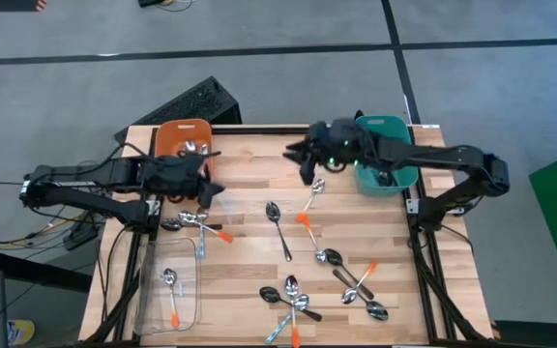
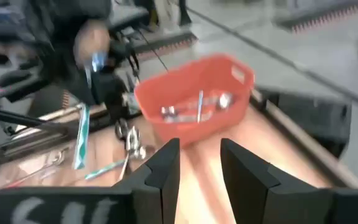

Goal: Sort silverware by color (type)
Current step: Put the white blue spoon into the orange bin

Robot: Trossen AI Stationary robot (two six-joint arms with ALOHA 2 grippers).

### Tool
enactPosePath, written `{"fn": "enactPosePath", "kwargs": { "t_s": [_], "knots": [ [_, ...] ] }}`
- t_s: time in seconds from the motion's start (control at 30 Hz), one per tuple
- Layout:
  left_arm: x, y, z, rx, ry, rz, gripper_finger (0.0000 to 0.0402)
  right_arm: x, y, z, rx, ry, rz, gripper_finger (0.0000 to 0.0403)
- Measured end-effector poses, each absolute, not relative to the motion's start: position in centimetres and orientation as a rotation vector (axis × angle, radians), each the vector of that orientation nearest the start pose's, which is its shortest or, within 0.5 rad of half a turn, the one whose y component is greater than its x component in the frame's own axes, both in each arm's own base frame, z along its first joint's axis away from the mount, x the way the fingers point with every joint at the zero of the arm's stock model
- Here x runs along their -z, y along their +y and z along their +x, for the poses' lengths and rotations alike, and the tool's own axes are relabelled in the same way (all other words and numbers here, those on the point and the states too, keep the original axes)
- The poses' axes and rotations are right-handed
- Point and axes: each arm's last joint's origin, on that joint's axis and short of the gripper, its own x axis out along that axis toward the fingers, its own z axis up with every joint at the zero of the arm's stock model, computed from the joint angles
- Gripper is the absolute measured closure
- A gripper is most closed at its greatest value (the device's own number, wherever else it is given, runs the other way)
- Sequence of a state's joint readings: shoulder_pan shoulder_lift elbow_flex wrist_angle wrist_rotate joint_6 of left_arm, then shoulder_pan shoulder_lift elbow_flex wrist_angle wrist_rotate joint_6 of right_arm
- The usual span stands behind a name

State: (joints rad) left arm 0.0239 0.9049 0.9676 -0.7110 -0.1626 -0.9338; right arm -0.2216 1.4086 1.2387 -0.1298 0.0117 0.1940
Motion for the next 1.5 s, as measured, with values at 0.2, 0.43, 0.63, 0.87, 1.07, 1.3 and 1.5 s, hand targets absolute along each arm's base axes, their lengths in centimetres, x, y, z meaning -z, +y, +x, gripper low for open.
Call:
{"fn": "enactPosePath", "kwargs": {
  "t_s": [0.2, 0.43, 0.63, 0.87, 1.07, 1.3, 1.5],
  "knots": [
    [-31.7, -0.1, 16.2, -0.495, 0.692, -1.118, 0.039, -35.2, -11.6, 29.9, 0.195, 0.287, 0.204, 0.0266],
    [-30.3, -2.4, 15.5, -0.47, 1.033, -1.309, 0.0389, -34.5, -15.6, 29.0, 0.281, 0.283, 0.213, 0.0266],
    [-29.5, -4.2, 15.0, -0.516, 1.208, -1.356, 0.0389, -34.4, -16.8, 28.3, 0.249, 0.282, 0.235, 0.0266],
    [-29.1, -6.0, 15.0, -0.542, 1.257, -1.337, 0.0389, -34.6, -16.7, 28.4, 0.19, 0.256, 0.281, 0.0266],
    [-27.9, -7.4, 15.1, -0.56, 1.312, -1.392, 0.0388, -34.3, -16.3, 28.5, 0.21, 0.289, 0.295, 0.0266],
    [-26.2, -9.4, 14.7, -0.571, 1.355, -1.482, 0.0388, -34.3, -16.3, 28.5, 0.213, 0.289, 0.295, 0.0266],
    [-27.0, -7.6, 14.8, -0.744, 0.944, -1.437, 0.0388, -34.3, -16.3, 28.5, 0.206, 0.289, 0.294, 0.0266]
  ]
}}
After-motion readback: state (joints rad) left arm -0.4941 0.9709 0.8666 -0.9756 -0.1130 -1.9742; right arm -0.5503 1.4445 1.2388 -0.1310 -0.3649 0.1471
